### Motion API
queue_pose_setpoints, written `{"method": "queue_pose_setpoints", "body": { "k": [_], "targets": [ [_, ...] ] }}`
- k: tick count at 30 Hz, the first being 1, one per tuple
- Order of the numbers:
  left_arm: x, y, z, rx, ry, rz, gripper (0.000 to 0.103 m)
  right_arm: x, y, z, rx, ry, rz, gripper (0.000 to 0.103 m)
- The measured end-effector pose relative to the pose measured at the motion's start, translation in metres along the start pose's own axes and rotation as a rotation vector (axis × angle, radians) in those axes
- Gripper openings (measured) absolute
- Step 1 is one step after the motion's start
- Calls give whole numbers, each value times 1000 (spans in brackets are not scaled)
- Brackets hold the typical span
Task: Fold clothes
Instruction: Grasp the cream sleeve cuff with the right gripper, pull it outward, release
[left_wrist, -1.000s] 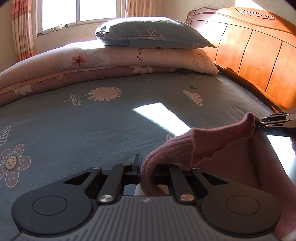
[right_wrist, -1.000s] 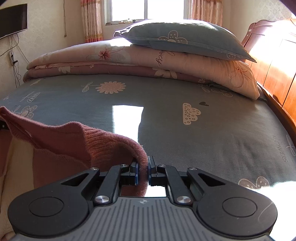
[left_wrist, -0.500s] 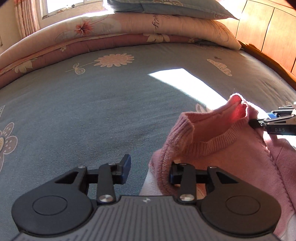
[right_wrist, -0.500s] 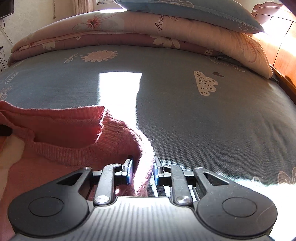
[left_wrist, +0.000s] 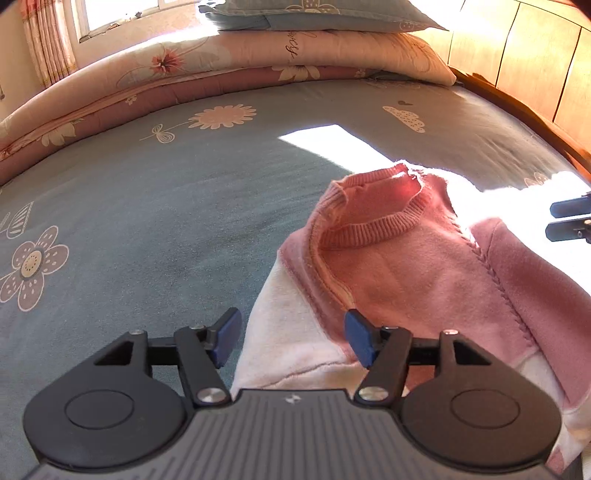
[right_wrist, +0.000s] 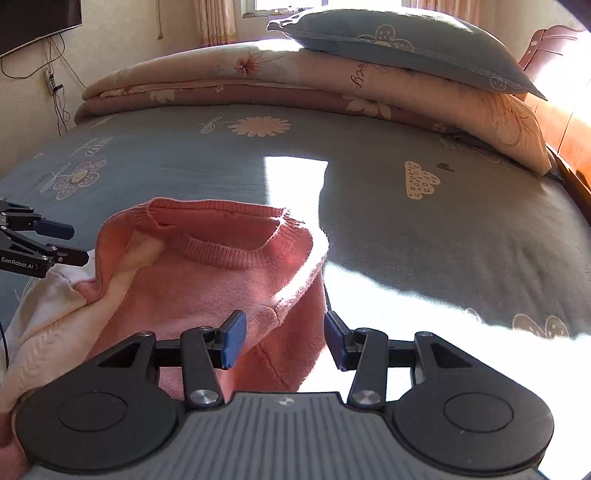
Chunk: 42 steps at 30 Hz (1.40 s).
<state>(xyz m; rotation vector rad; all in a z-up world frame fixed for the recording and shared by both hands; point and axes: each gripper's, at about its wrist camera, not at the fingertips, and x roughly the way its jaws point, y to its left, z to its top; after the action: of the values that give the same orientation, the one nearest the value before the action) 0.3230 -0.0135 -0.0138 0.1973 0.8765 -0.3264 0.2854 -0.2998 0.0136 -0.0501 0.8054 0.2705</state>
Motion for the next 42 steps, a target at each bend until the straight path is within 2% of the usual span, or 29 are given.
{"method": "queue_pose_setpoints", "body": {
  "k": [2, 5, 10, 13, 15, 21, 25, 26, 27, 29, 35, 42],
  "targets": [
    [-18, -9, -13, -1, 11, -20, 67, -27, 5, -16, 14, -1, 35, 54],
    [-44, -28, -39, -1, 18, -51, 75, -61, 18, -47, 24, 4, 61, 54],
    [-74, -61, -76, 26, 4, -75, 75, -100, 47, -99, -18, 7, 71, 56],
    [-86, -76, -92, 10, -19, -93, 78, -120, 66, -128, -52, -18, 41, 58],
    [-89, -86, -102, 3, -27, -111, 78, -129, 74, -143, -43, -44, 16, 64],
    [-93, -111, -125, 54, -50, -92, 78, -128, 85, -178, 19, -47, -38, 64],
    [-95, -118, -131, 75, -55, -95, 79, -124, 82, -186, 53, -56, -31, 63],
    [-96, -119, -133, 84, -52, -88, 79, -124, 82, -187, 47, -59, -25, 57],
    [-97, -119, -133, 92, -53, -84, 79, -124, 83, -186, 34, -57, -22, 43],
    [-99, -119, -134, 99, -59, -80, 79, -123, 84, -184, 10, -53, -26, 28],
    [-98, -117, -137, 98, -49, -86, 79, -132, 70, -173, -23, -64, -55, 21],
    [-95, -117, -136, 105, -61, -91, 79, -155, 33, -147, -38, -103, -197, 20]
  ]
}}
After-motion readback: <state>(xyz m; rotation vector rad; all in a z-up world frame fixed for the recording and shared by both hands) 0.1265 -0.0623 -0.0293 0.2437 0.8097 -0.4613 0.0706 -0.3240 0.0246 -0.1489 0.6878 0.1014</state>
